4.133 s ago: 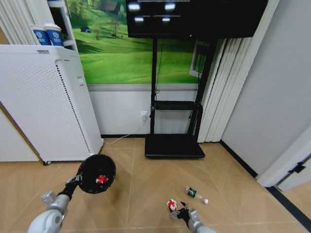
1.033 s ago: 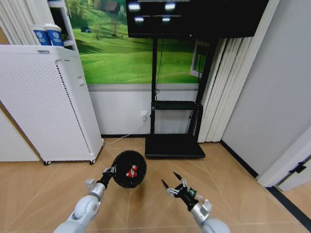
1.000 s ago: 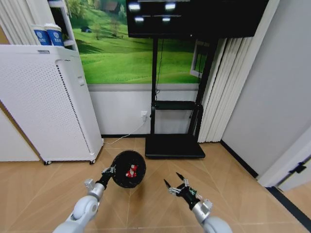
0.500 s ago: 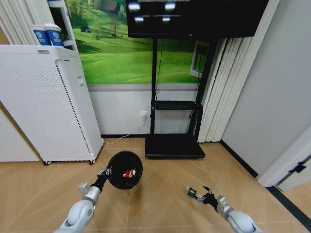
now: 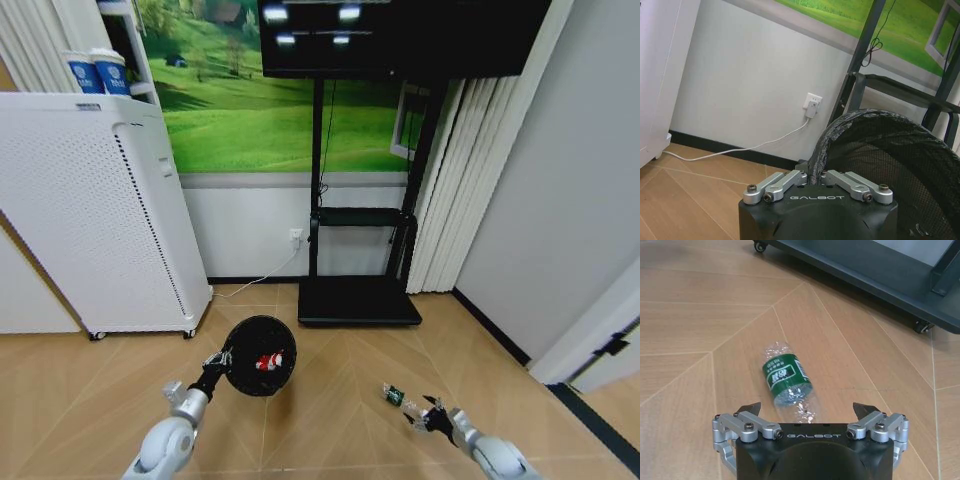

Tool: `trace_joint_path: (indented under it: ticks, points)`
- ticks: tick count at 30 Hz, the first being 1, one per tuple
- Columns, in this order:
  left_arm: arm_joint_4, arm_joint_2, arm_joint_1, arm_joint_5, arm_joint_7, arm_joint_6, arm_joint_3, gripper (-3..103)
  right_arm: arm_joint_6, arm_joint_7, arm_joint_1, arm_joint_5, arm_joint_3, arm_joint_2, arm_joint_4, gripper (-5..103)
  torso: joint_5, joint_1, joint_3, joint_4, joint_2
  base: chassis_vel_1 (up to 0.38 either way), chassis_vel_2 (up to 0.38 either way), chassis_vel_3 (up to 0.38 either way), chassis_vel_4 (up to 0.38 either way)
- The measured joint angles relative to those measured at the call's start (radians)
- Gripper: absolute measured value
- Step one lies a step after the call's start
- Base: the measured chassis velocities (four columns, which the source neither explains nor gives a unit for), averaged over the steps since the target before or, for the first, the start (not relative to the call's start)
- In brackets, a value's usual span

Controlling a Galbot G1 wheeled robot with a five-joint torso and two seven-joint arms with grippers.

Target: Pick up the trash bin and place the garbage on the floor into it.

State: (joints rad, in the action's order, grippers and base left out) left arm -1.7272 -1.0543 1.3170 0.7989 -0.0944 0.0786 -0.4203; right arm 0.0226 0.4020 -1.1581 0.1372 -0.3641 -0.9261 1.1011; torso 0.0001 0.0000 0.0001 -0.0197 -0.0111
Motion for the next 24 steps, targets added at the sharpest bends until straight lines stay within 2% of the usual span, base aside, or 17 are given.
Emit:
trace_joint_path:
  ticks: [10, 12, 19, 22, 24]
  points:
    - [0.019, -0.004, -0.01, -0.001, -0.008, 0.005, 0.006, 4, 0.016, 0.008, 0.075, -0.022, 0.02, -0.011, -0.136, 100, 0.0, 0.0, 0.0, -0.0006, 0.0, 0.0, 0.0, 0.0, 0.0]
    - [0.023, -0.005, -0.011, -0.002, -0.008, 0.006, 0.006, 4, 0.017, 0.011, 0.081, -0.023, 0.022, -0.011, -0.144, 103, -0.0002, 0.0, 0.0, -0.0006, 0.0, 0.0, 0.0, 0.0, 0.0]
    - [0.036, -0.013, -0.016, -0.005, -0.008, 0.008, 0.009, 4, 0.021, 0.044, 0.122, -0.058, 0.037, -0.014, -0.19, 98, -0.0003, 0.0, 0.0, -0.0001, 0.0, 0.0, 0.0, 0.0, 0.0]
    - [0.039, -0.013, -0.019, -0.005, -0.008, 0.008, 0.01, 4, 0.032, 0.04, 0.125, -0.081, 0.036, -0.019, -0.2, 92, -0.0001, 0.0, 0.0, -0.0004, 0.0, 0.0, 0.0, 0.0, 0.0]
    - [0.041, -0.012, -0.02, -0.005, -0.008, 0.008, 0.009, 4, 0.04, 0.039, 0.127, -0.098, 0.035, -0.022, -0.205, 92, 0.0, 0.0, 0.0, -0.0005, 0.0, 0.0, 0.0, 0.0, 0.0]
